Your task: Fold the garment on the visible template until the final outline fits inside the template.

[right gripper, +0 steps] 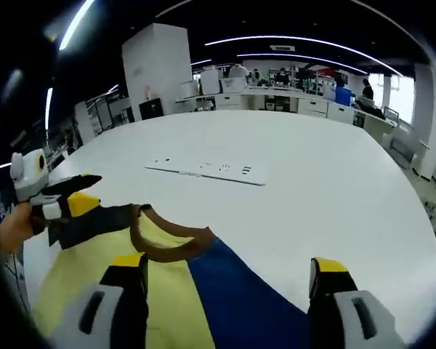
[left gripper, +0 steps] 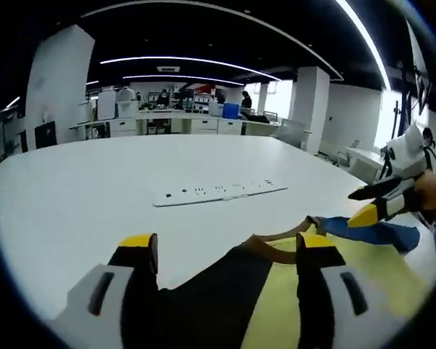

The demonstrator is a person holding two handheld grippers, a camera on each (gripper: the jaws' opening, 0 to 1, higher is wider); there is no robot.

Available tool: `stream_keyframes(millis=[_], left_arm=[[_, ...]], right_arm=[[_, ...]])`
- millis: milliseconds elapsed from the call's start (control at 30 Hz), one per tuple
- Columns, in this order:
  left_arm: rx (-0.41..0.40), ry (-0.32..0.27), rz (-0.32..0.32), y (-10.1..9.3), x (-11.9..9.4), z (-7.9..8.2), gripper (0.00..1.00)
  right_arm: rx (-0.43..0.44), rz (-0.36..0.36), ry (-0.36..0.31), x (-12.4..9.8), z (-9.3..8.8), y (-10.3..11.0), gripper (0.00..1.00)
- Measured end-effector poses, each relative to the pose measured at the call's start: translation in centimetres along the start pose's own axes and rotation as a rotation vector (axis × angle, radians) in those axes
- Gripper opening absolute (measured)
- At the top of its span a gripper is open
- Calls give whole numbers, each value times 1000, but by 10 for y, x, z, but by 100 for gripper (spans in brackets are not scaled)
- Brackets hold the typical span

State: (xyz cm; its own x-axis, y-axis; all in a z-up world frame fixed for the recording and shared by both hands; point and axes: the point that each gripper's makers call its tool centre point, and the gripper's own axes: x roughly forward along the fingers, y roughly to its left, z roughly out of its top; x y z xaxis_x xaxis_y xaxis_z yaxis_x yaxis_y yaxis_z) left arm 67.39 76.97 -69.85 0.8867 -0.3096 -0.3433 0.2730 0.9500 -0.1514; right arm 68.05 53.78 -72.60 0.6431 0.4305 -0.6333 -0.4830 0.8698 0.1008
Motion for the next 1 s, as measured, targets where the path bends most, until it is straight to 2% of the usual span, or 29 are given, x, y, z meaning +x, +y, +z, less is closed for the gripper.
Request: stream_keyframes(millis=[133,267,433,667,1000], left_arm=[[36,-3,-14,-4,-15,7,90],[65,19,-31,-8,-31,8,93],[106,25,-49,-8,-52,6,99],[102,12,-91,-18,-80,5,99],[117,9,-119,-25,-121,0,99]], right_arm=[[2,11,17,-14,-4,7,100],[6,-4,29,-32,-11,12,100],[61,-25,25,-53,-22,16,100],[109,-89,20,-83,-42,6,100],[190,-183,35,-128,-85,-17,99]])
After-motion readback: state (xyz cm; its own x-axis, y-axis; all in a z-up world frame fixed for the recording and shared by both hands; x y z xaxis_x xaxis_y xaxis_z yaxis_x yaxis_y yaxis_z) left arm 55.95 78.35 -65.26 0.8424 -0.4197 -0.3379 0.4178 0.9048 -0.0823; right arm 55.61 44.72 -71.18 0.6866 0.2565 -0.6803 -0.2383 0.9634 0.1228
